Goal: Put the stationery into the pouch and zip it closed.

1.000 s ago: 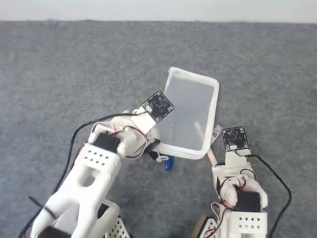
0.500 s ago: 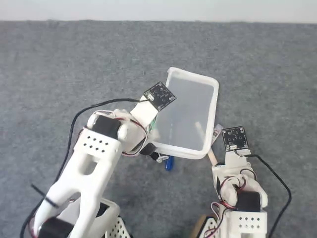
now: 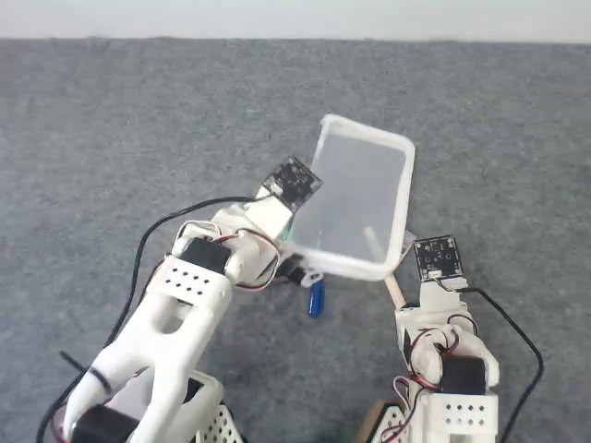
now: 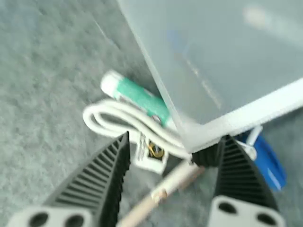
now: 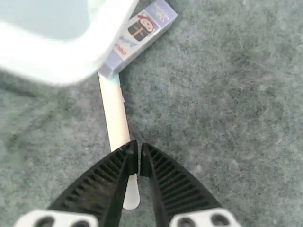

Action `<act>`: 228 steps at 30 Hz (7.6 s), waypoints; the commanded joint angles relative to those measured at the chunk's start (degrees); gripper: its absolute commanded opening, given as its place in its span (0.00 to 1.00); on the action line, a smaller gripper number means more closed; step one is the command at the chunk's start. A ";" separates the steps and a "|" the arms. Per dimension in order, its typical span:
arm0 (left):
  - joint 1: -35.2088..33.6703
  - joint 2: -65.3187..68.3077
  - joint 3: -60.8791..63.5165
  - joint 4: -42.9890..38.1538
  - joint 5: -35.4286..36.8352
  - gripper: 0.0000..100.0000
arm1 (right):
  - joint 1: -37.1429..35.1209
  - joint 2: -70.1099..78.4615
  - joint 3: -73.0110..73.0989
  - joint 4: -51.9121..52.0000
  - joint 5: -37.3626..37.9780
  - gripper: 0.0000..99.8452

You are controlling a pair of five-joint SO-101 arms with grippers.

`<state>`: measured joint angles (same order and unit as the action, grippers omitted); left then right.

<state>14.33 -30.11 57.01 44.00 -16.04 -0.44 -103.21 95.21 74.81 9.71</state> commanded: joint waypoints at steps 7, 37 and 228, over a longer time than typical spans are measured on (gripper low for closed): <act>-0.35 -2.55 -2.59 -10.20 6.77 0.27 | -0.04 -1.01 1.23 -0.31 -0.09 0.01; -8.26 36.31 -38.46 22.24 -19.16 0.27 | 0.04 -1.01 1.23 -0.31 0.00 0.01; -22.51 -2.29 -9.36 9.14 34.20 0.30 | -43.03 90.77 -63.38 -18.15 -47.30 0.16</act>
<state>-7.91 -29.85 48.31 54.11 17.45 -43.25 -13.54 35.87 57.41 -36.97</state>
